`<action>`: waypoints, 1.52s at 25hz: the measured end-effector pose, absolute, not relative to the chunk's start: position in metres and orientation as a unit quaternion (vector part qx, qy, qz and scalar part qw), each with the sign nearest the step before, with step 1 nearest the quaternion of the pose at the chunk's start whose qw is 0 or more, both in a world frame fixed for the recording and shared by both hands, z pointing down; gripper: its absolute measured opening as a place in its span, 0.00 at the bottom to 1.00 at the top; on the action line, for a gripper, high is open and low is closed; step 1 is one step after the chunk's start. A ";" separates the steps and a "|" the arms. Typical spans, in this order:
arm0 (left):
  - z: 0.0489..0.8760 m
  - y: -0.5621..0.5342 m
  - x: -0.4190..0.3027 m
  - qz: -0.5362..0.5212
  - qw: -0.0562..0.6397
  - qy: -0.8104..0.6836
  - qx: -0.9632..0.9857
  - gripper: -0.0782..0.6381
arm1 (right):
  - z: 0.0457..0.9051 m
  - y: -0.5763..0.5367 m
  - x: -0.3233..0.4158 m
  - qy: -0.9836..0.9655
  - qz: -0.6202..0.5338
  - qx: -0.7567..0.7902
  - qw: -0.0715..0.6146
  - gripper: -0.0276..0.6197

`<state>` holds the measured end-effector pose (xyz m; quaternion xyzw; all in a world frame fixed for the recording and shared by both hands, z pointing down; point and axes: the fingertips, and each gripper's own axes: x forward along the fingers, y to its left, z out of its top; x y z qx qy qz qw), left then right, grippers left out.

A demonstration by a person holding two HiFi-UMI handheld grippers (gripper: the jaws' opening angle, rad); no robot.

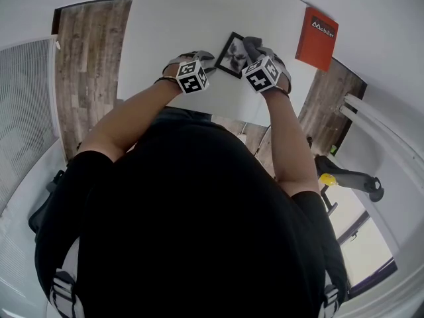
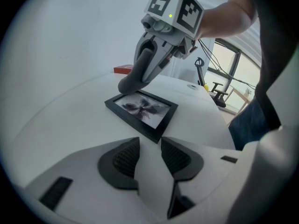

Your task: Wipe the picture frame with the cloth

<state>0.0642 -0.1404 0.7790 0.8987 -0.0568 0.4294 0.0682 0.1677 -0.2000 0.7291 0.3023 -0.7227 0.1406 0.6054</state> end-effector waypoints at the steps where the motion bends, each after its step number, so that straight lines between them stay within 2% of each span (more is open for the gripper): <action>1: 0.779 -0.140 0.064 0.429 0.068 -0.057 0.899 0.32 | 0.731 -0.198 0.167 -0.723 0.141 0.299 0.607 0.21; 38: 0.781 -0.142 0.064 0.441 0.066 -0.061 0.893 0.32 | 0.745 -0.123 0.128 -0.751 0.199 0.229 0.587 0.21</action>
